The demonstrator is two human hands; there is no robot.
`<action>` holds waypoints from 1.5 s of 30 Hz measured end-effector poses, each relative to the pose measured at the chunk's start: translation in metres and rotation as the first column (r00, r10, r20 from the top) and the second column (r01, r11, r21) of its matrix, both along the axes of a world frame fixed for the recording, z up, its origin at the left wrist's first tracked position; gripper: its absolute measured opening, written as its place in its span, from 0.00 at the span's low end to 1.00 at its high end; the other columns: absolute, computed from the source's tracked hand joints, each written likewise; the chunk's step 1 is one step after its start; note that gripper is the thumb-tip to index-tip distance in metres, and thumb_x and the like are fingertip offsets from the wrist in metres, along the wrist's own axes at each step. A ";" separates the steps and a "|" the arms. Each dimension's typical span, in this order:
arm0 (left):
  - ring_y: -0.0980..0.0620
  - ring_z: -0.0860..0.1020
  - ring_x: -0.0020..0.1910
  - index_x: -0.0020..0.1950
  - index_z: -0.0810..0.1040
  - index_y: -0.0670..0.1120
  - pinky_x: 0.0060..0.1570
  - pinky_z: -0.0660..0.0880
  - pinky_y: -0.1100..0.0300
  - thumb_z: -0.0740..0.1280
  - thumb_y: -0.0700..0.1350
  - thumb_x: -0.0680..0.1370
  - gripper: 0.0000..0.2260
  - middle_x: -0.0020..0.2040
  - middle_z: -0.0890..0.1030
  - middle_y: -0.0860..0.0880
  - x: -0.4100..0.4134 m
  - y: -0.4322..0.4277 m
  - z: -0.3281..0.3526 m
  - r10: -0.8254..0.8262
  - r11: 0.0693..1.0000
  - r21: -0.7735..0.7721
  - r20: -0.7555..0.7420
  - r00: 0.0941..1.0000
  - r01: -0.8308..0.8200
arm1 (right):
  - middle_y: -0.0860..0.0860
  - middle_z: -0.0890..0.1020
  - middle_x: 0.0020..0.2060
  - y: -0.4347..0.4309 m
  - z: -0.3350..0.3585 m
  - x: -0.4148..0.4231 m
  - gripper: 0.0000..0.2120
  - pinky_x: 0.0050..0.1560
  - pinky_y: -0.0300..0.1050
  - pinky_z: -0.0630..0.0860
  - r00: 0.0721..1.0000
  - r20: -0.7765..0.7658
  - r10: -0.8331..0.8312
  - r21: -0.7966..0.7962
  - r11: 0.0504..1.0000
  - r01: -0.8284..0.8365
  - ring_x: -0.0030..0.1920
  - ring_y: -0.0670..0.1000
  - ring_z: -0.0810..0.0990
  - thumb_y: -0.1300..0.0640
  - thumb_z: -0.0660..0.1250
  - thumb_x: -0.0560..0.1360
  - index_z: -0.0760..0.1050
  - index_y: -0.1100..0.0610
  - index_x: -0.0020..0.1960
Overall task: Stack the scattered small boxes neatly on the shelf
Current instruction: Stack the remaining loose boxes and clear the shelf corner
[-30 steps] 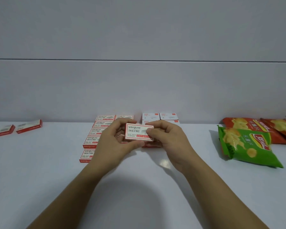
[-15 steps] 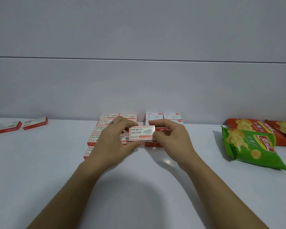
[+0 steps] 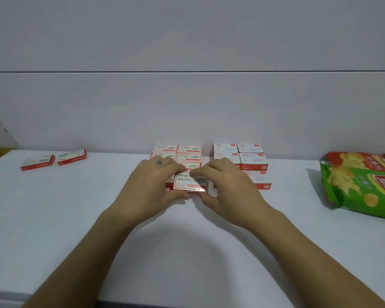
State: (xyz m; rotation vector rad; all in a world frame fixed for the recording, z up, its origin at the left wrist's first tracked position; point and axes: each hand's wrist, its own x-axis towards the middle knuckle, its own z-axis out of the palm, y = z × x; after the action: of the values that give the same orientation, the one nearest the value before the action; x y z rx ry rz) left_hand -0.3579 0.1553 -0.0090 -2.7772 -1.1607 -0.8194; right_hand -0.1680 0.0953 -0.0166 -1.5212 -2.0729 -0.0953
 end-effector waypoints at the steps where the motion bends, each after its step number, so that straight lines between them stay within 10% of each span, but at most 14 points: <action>1: 0.47 0.77 0.53 0.58 0.80 0.50 0.49 0.71 0.54 0.77 0.55 0.66 0.23 0.55 0.82 0.51 -0.004 0.000 0.000 0.007 1.000 0.007 -0.024 1.000 -0.007 | 0.47 0.79 0.53 0.001 0.001 -0.005 0.17 0.47 0.39 0.67 1.000 0.024 0.002 0.001 1.000 -0.002 0.55 0.49 0.72 0.54 0.72 0.72 0.78 0.50 0.60; 8: 0.53 0.72 0.60 0.71 0.63 0.59 0.55 0.70 0.57 0.67 0.67 0.70 0.33 0.67 0.72 0.56 -0.047 0.008 -0.008 0.131 0.980 -0.132 -0.119 0.984 -0.146 | 0.44 0.80 0.54 0.005 0.004 -0.019 0.14 0.51 0.44 0.74 0.995 0.101 -0.003 -0.152 0.988 0.019 0.54 0.49 0.74 0.50 0.70 0.72 0.79 0.48 0.57; 17: 0.57 0.69 0.43 0.47 0.64 0.54 0.39 0.63 0.67 0.65 0.60 0.75 0.13 0.53 0.77 0.54 -0.079 0.012 -0.022 -0.021 0.985 -0.169 -0.258 0.966 -0.023 | 0.43 0.79 0.53 0.003 -0.008 -0.031 0.11 0.48 0.40 0.74 0.983 0.126 -0.134 -0.219 0.963 0.160 0.51 0.48 0.78 0.51 0.70 0.71 0.82 0.48 0.54; 29: 0.56 0.68 0.40 0.48 0.67 0.54 0.39 0.62 0.64 0.62 0.60 0.76 0.11 0.49 0.76 0.56 -0.083 0.023 -0.016 -0.087 0.978 -0.204 -0.269 0.959 0.032 | 0.44 0.74 0.66 0.003 -0.010 -0.047 0.11 0.50 0.41 0.72 0.935 0.254 -0.246 -0.232 0.923 0.306 0.55 0.48 0.77 0.43 0.65 0.74 0.82 0.41 0.54; 45: 0.52 0.71 0.61 0.67 0.68 0.56 0.58 0.66 0.54 0.60 0.64 0.74 0.24 0.64 0.74 0.55 -0.130 0.058 0.016 0.108 0.992 -0.038 -0.175 0.979 -0.117 | 0.45 0.69 0.69 0.081 0.055 -0.099 0.32 0.66 0.48 0.64 0.950 0.299 -0.088 -0.193 0.970 0.150 0.68 0.50 0.65 0.40 0.68 0.72 0.63 0.44 0.73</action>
State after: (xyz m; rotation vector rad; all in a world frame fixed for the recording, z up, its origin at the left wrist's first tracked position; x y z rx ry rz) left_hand -0.4882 0.2132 0.0072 -2.7234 -1.3066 -0.5357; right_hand -0.2672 0.1761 0.0379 -1.8593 -2.2741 -0.1525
